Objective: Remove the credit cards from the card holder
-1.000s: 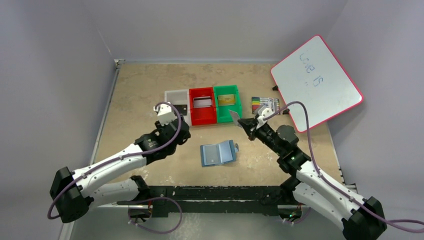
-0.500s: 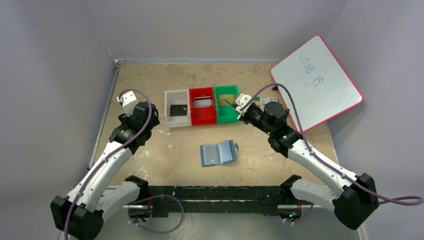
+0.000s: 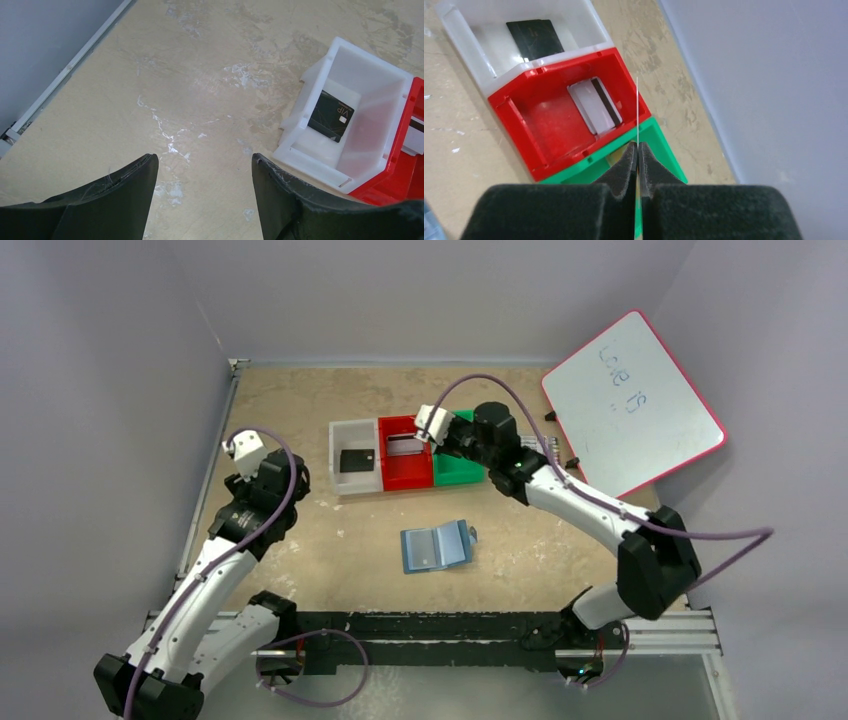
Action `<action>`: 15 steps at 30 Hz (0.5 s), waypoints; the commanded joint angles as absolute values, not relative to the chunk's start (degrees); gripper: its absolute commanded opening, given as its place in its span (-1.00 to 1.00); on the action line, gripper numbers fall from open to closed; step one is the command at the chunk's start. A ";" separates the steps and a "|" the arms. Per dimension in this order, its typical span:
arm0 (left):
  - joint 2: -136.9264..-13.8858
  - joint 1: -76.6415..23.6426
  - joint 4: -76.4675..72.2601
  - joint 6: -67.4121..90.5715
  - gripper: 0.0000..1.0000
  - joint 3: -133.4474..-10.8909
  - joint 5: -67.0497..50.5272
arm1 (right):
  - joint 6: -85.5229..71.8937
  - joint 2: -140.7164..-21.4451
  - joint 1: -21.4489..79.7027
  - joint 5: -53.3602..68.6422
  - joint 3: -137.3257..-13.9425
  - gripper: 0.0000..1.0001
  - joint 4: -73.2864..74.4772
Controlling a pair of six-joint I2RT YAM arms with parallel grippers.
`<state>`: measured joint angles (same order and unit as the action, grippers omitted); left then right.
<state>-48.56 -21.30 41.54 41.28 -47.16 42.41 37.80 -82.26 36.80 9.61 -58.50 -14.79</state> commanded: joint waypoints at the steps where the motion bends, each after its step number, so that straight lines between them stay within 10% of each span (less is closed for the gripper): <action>1: -47.66 -21.05 41.82 40.69 0.37 -47.68 45.60 | 44.26 -89.38 39.05 8.10 -66.77 -1.00 -12.89; 15: -47.75 -21.01 42.28 40.16 0.43 -48.50 43.42 | 45.19 -107.92 42.22 1.61 -79.11 -1.00 -11.34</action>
<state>-48.21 -21.28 42.61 41.19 -47.16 43.57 43.53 -107.00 41.56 5.21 -74.59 -11.00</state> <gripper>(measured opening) 0.707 0.005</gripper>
